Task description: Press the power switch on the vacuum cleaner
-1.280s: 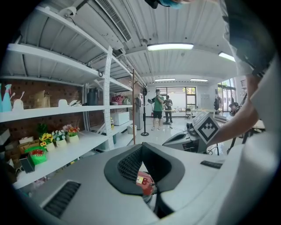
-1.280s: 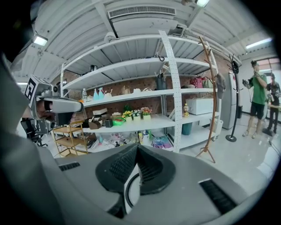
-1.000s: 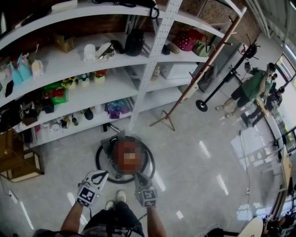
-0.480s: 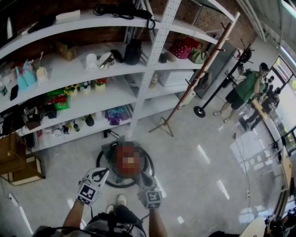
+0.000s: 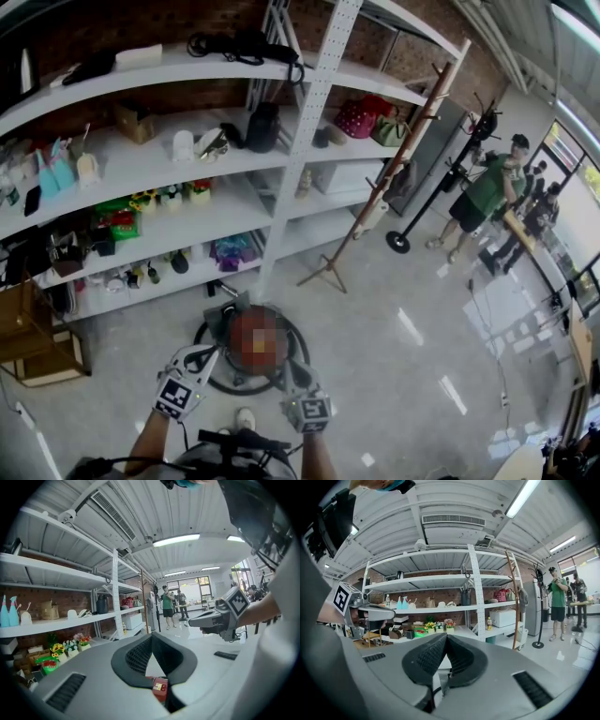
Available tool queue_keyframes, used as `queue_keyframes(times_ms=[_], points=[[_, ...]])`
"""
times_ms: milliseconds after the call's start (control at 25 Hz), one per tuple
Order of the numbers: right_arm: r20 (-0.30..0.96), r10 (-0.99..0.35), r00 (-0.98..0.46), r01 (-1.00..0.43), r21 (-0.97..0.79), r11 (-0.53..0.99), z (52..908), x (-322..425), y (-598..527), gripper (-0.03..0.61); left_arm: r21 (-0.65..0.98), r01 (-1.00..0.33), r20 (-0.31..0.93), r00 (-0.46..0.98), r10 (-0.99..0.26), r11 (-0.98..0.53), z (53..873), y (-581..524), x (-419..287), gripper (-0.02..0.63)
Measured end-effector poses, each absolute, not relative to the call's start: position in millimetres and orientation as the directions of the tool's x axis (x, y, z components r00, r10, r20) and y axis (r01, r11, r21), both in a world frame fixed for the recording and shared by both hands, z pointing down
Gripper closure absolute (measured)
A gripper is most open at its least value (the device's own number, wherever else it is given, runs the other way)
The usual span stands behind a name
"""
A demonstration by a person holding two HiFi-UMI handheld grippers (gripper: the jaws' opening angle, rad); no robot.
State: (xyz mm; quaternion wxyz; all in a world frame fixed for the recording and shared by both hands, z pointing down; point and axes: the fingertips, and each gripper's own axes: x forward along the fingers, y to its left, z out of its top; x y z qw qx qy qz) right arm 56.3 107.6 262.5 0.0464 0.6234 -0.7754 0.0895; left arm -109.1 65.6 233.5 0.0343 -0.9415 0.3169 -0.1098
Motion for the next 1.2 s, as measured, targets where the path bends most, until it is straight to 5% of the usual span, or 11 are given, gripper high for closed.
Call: queue_keyframes(times_ms=[1200], points=[[0.136,-0.955,-0.264,-0.964,-0.07,0.256,242,53,146,0.569,-0.173,-0.632,0.166,0.738,-0.655,-0.756,215,87,-116,0.609]])
